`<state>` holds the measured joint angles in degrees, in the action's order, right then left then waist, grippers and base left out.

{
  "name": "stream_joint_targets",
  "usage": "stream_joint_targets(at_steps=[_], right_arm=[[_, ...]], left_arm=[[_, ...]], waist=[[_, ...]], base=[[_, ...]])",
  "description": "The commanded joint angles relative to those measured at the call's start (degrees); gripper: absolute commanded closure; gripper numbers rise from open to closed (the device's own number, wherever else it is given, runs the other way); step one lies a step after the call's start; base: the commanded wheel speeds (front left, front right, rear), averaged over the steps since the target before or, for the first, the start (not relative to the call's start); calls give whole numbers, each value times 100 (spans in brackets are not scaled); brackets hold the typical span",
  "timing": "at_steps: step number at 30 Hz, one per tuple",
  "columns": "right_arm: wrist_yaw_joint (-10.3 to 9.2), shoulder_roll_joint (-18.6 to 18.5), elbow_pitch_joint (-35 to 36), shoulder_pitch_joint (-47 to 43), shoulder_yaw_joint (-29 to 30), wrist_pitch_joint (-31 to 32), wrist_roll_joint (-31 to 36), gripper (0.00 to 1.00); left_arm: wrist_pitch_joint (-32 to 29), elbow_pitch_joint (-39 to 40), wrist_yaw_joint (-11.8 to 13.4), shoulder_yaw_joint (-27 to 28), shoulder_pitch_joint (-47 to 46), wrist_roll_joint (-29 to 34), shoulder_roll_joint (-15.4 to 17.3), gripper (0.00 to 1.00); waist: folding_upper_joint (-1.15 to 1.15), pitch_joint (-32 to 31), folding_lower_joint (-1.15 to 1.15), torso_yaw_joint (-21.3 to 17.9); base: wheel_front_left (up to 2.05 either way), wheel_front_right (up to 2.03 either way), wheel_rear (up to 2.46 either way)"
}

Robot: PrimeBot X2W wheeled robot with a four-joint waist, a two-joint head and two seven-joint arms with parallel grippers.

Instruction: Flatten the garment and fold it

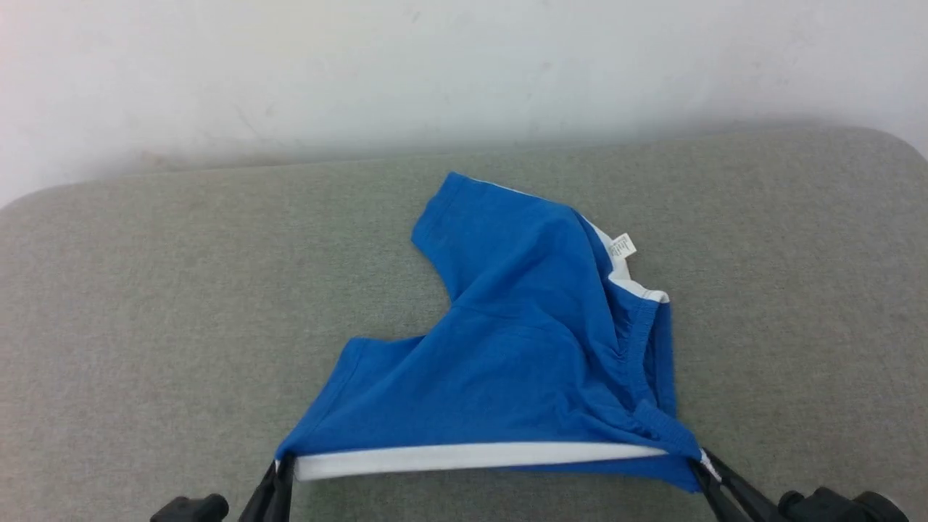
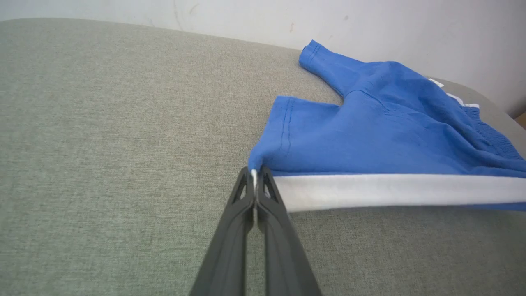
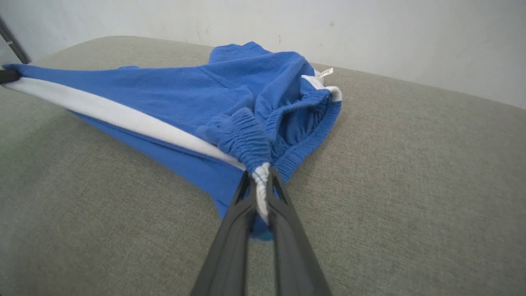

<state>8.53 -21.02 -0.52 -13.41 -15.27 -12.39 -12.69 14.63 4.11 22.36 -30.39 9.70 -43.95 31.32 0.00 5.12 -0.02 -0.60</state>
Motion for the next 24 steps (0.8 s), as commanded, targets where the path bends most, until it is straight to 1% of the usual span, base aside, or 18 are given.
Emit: stream_joint_targets(at_steps=[1,6,10,13,18,24], right_arm=[[-104,-70,31,17,266,25,-13,100],[-104,108,337,330,407,119,85,100],[-104,78,388,816,467,167,92,100],[-104,42,339,1232,453,184,86,100],[-104,115,17,1973,403,178,79,100],[-104,286,-735,2979,180,145,18,100]], left_arm=[[10,-73,194,180,-65,37,209,100],[-106,-128,-25,15,-1010,383,189,100],[-302,-469,-328,-150,-2123,707,134,100],[-461,-805,-570,-268,-3003,921,27,100],[-779,-1581,-968,-462,-4352,1177,-203,100],[-1026,-2881,-1475,-648,-5739,1350,-518,100]], waist=[[0,-4,2,46],[0,147,2,-14],[0,435,2,-159],[0,753,2,-318],[0,1354,2,-638],[0,2011,2,-982]], base=[[0,0,0],[0,0,0],[0,0,0],[0,0,0],[0,0,0],[0,0,0]])
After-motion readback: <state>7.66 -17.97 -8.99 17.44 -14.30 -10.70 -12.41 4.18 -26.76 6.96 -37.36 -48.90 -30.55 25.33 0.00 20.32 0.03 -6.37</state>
